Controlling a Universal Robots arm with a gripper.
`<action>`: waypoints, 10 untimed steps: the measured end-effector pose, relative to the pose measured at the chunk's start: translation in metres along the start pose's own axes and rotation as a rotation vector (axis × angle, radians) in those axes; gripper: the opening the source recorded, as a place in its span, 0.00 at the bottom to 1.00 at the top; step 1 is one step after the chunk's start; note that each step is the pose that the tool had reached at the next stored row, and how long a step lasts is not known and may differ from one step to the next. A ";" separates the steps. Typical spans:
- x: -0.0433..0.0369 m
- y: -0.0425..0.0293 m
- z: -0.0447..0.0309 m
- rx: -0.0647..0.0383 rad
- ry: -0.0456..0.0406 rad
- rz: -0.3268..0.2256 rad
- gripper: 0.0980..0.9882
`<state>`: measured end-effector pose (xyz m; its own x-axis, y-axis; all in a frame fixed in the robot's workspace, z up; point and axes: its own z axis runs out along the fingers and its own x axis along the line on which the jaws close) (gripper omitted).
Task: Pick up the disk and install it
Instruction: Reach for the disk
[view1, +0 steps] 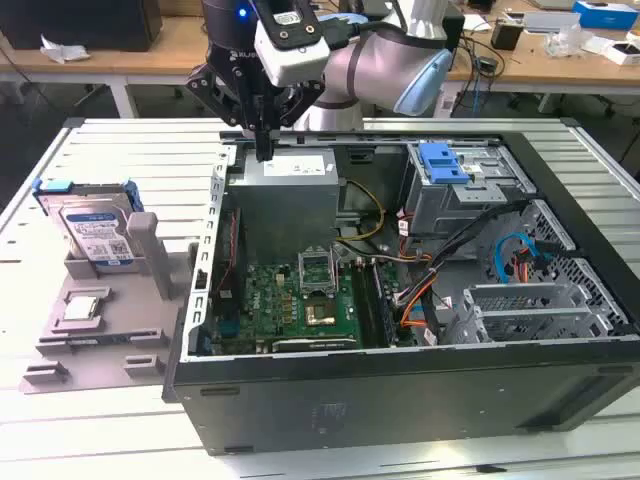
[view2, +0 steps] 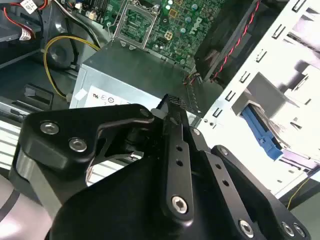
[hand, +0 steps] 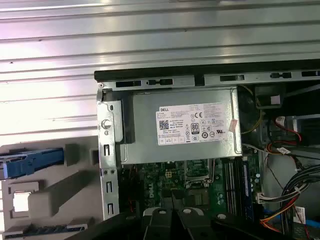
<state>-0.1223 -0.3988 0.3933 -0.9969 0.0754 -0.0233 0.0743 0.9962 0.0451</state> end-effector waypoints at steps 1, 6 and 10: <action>0.0031 -0.0003 -0.0001 0.000 0.0000 0.000 0.01; 0.0171 -0.0013 -0.0004 0.000 0.0000 0.000 0.01; 0.0218 -0.0017 -0.0006 0.000 0.0001 0.000 0.01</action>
<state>-0.1441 -0.3989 0.3933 -0.9969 0.0753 -0.0233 0.0742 0.9962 0.0451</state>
